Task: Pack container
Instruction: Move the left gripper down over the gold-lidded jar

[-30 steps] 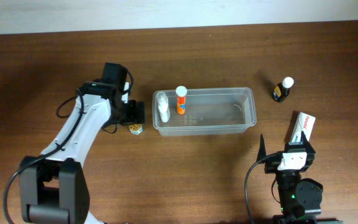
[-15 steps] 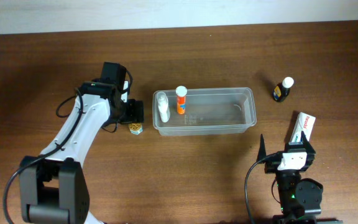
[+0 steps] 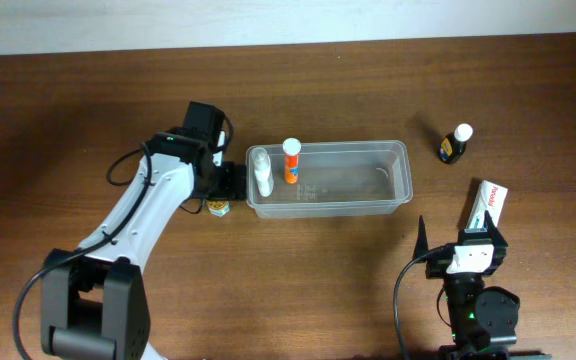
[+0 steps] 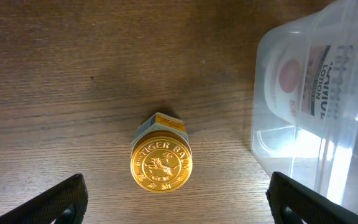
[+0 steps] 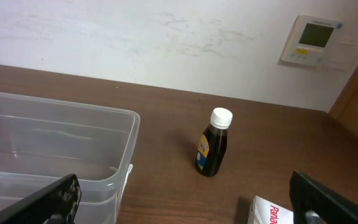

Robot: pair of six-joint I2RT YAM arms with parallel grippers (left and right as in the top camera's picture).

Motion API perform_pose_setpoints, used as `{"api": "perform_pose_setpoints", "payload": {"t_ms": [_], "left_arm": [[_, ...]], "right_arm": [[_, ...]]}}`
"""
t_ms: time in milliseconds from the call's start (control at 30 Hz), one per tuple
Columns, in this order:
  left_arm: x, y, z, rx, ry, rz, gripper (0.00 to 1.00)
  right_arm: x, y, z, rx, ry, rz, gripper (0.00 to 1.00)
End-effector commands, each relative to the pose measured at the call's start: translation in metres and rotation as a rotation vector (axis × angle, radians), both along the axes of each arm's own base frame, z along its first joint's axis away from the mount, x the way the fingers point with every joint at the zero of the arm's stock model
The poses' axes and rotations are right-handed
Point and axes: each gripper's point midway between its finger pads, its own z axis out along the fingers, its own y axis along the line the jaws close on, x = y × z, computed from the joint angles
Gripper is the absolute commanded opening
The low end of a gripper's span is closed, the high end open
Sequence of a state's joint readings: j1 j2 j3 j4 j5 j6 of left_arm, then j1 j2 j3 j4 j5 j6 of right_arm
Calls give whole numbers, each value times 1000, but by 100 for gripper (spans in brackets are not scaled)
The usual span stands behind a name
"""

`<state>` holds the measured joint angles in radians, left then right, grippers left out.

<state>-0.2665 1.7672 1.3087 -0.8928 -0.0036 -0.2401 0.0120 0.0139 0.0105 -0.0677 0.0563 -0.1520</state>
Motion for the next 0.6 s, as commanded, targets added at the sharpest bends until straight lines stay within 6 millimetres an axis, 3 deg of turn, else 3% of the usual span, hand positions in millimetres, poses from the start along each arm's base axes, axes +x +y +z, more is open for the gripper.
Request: {"api": "perform_pose_setpoints", "payload": {"t_ms": [0,267,567], "left_arm": [[1,9,-2,37,-1,34,93],[-3,10,-8,38,13,33,96],[-6,10,-30,43,33,32,97]], "right_arm": [[0,-1,-3,14,5,-9,98],[0,-1,-3,14,5,-9,98],[0,-1,-3,14,5,-9,98]]}}
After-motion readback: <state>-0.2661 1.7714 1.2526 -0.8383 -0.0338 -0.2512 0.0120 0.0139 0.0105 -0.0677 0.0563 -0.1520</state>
